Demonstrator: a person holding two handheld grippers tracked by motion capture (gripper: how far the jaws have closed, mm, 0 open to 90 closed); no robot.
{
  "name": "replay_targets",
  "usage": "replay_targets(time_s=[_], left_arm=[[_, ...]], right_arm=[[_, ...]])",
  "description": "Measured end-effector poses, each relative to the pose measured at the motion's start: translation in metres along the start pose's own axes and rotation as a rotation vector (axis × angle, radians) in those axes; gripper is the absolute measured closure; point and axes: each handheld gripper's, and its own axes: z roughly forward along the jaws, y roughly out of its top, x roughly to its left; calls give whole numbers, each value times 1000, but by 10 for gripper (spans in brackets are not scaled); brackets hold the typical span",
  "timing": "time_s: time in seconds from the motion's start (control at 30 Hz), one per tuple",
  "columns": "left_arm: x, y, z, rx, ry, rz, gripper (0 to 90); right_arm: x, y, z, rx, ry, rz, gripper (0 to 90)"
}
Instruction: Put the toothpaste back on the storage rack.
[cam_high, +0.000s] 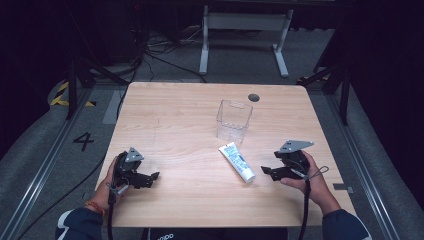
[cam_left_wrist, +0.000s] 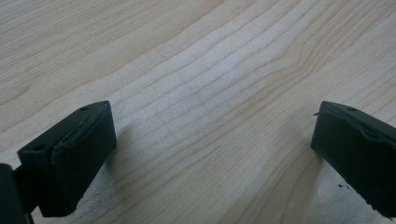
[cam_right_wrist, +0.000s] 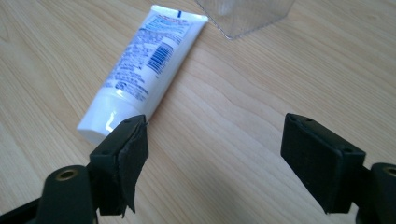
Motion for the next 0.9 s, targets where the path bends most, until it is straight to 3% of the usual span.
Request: replay_targets(time_s=[0.53, 0.9], left_arm=[[0, 0, 0, 0, 0, 0, 5], [0, 0, 0, -1, 0, 0, 5]], right_arm=[[23, 43, 34, 23, 73, -67, 261], [33, 61, 64, 92, 101, -90, 277]])
